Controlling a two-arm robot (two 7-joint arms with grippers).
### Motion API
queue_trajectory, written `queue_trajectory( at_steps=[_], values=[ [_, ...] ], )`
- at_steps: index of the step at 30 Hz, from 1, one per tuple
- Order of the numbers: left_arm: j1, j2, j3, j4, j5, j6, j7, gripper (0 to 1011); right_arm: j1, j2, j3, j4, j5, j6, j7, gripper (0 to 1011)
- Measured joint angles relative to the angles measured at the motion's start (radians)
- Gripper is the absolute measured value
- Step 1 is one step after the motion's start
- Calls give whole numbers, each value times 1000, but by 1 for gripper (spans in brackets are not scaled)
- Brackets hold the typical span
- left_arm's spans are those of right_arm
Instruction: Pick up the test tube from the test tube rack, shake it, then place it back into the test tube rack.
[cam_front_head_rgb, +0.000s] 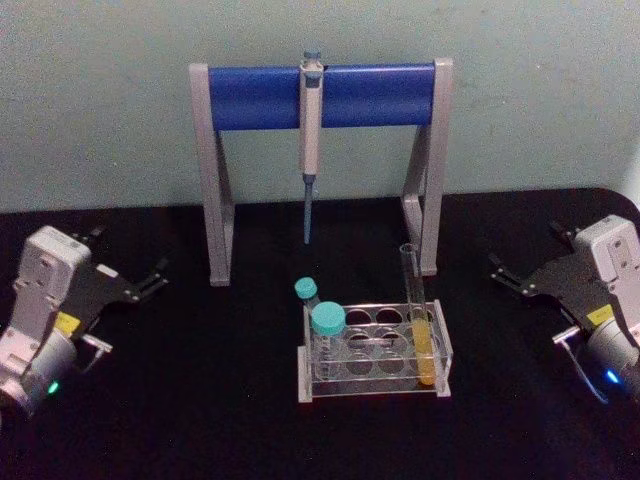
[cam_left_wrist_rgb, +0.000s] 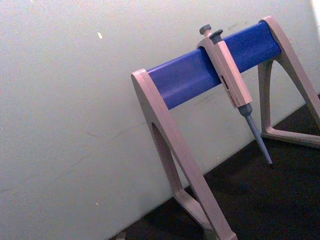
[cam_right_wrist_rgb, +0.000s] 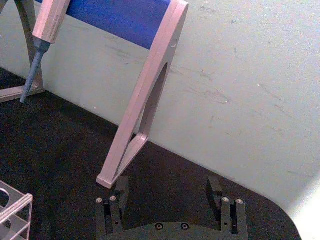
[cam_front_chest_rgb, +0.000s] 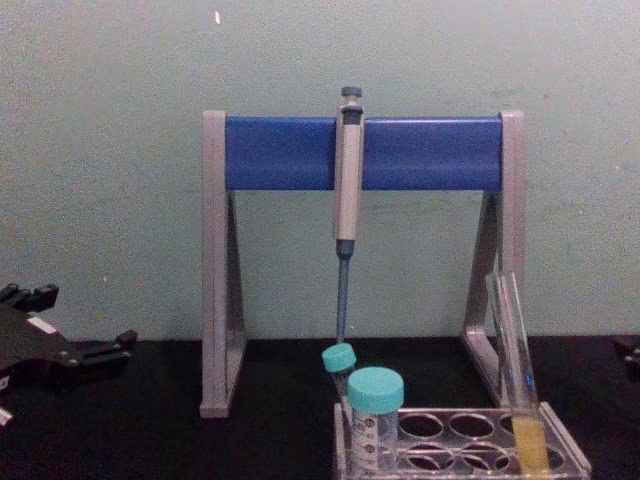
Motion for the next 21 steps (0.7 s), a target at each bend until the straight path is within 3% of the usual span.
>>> queue_trajectory(
  at_steps=[21],
  values=[
    [0,0,0,0,0,0,0,1001,0,0,0,0,0,0,0,1000]
  ],
)
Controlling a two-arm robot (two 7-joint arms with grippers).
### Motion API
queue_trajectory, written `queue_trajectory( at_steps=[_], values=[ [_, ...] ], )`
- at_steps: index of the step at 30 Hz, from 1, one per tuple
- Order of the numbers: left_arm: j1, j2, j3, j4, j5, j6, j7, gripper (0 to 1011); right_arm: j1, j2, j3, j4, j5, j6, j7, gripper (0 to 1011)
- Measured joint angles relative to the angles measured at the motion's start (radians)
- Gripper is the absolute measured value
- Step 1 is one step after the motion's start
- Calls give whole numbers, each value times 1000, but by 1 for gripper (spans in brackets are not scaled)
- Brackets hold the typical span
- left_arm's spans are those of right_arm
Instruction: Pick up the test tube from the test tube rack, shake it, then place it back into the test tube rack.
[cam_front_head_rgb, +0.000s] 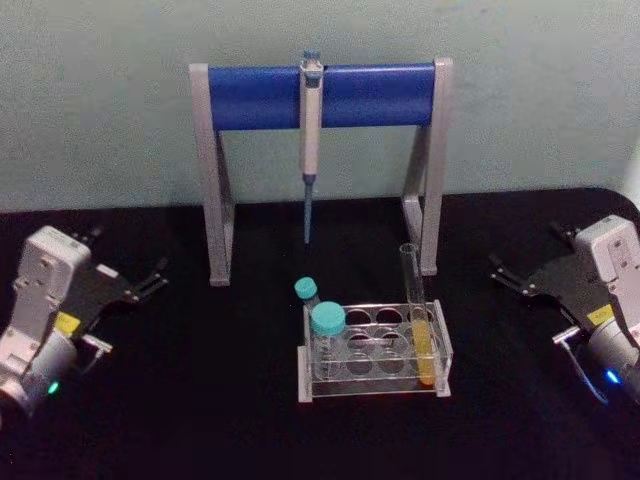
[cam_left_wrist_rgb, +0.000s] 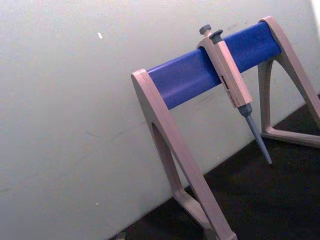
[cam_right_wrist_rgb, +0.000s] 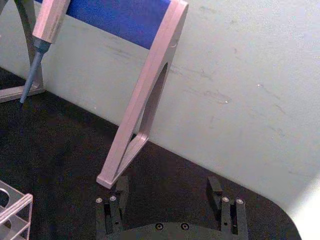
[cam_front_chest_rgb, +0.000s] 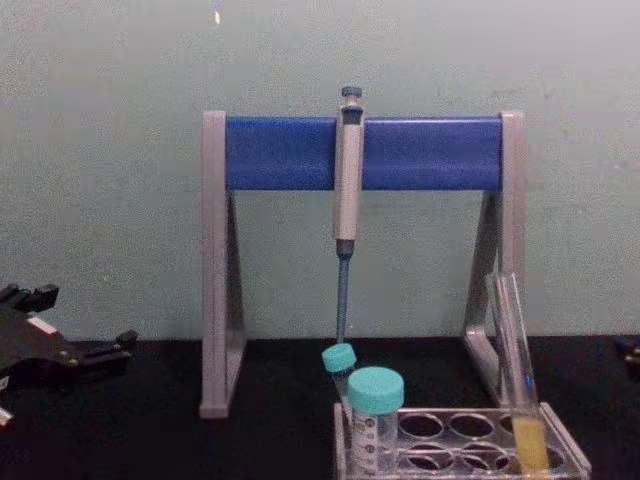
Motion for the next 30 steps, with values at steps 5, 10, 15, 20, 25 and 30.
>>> queue_trajectory(
  at_steps=[5,10,15,20,25,30],
  values=[
    [0,0,0,0,0,0,0,1001,0,0,0,0,0,0,0,1000],
    [0,0,0,0,0,0,0,1001,0,0,0,0,0,0,0,1000],
    [0,0,0,0,0,0,0,1001,0,0,0,0,0,0,0,1000],
    [0,0,0,0,0,0,0,1001,-3,-2,5,-1,-3,0,-1,1000],
    [0,0,0,0,0,0,0,1001,-12,-11,24,-8,-12,-6,-1,1000],
    [0,0,0,0,0,0,0,1001,-20,-14,38,-19,-17,-14,5,1000]
  ],
)
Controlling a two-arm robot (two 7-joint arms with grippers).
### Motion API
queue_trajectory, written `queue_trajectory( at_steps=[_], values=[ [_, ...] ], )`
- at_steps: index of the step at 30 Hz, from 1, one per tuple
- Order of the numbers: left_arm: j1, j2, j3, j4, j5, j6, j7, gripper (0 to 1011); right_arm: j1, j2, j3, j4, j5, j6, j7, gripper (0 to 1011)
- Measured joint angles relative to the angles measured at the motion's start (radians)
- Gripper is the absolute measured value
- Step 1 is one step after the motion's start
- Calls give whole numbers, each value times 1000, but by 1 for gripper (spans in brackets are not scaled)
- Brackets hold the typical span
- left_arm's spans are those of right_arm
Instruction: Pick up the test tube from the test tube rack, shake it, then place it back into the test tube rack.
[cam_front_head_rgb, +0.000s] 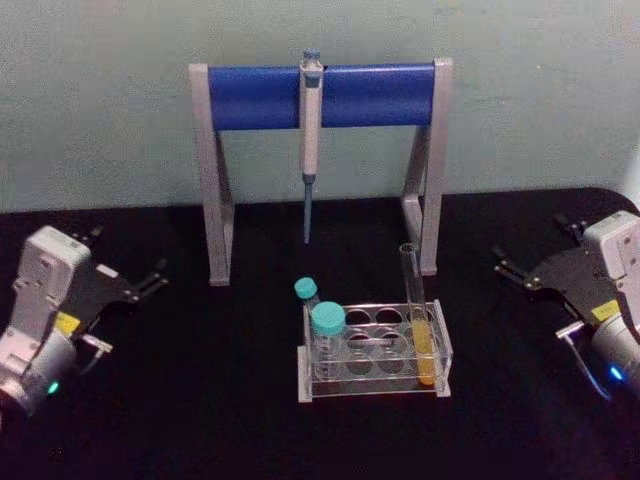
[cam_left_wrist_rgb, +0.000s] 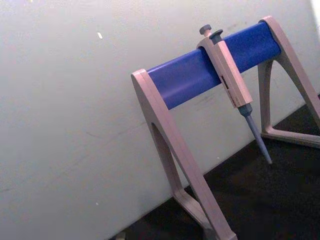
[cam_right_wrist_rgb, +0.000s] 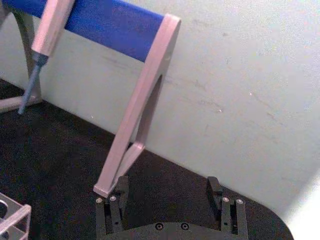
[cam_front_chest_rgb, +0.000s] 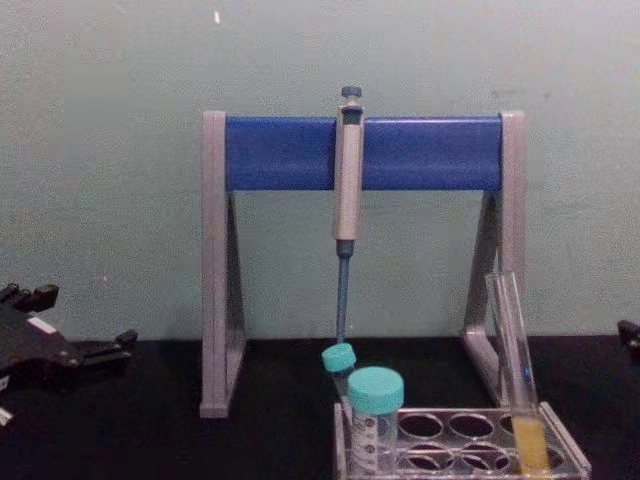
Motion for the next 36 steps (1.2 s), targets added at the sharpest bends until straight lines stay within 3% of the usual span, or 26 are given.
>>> queue_trajectory(
  at_steps=[8,16,24,30,36],
  values=[
    [0,0,0,0,0,0,0,1001,-29,8,30,-34,20,-45,50,1000],
    [0,0,0,0,0,0,0,1001,-79,26,68,-90,69,-103,127,1000],
    [0,0,0,0,0,0,0,1001,-126,44,86,-146,93,-104,176,1000],
    [0,0,0,0,0,0,0,1001,-169,53,105,-189,138,-88,231,1000],
    [0,0,0,0,0,0,0,1001,-181,60,110,-203,159,-76,291,1000]
  ],
)
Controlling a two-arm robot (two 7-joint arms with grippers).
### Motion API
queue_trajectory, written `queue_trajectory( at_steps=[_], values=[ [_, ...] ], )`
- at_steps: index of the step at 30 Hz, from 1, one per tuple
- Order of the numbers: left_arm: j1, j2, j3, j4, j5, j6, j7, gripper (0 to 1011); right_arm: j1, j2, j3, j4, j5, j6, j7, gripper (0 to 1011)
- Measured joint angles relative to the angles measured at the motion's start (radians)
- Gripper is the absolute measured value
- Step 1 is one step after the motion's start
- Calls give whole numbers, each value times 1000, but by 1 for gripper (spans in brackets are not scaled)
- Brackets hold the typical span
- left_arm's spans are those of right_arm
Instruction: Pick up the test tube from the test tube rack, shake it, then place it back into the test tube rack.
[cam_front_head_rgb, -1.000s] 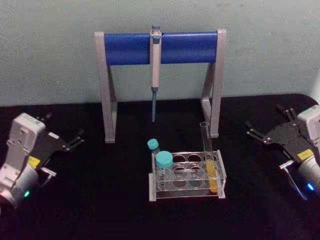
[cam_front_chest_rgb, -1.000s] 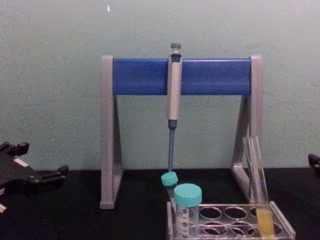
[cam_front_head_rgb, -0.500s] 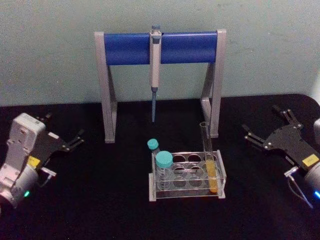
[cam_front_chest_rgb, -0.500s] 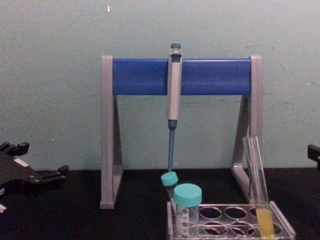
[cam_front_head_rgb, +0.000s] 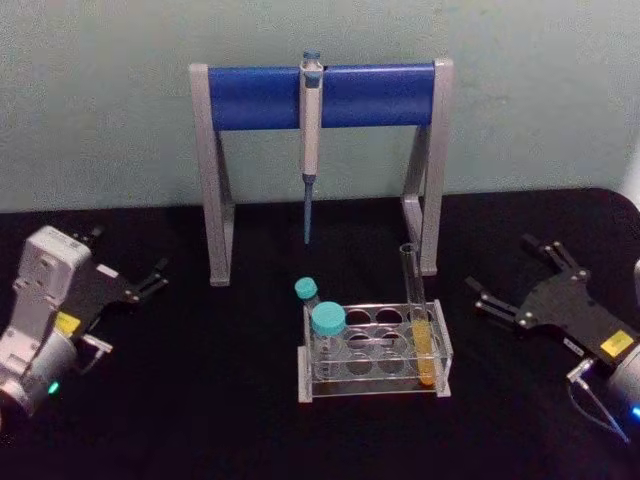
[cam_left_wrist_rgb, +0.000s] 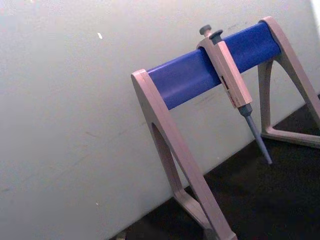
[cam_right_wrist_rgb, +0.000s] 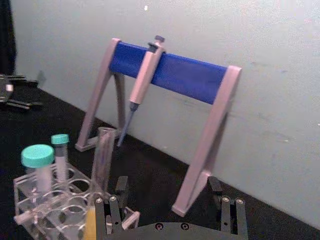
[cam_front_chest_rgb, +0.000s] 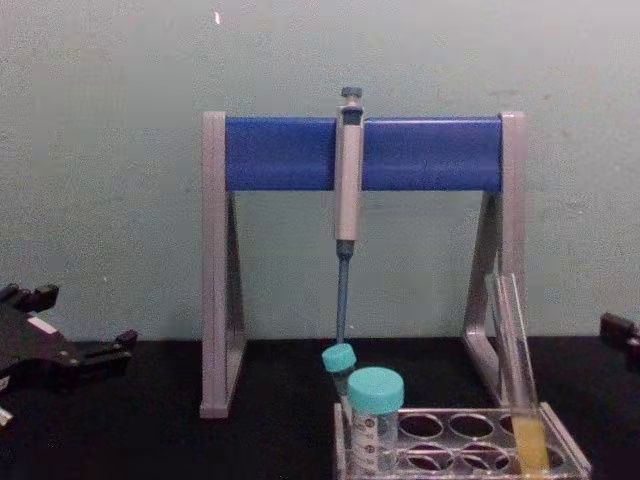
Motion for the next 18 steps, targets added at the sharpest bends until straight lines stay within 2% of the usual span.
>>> queue_trajectory(
  at_steps=[7,18],
  values=[
    [0,0,0,0,0,0,0,1001,2,-1,0,-5,12,14,52,1000],
    [0,0,0,0,0,0,0,1001,26,-34,-6,17,26,27,133,1000]
  ],
)
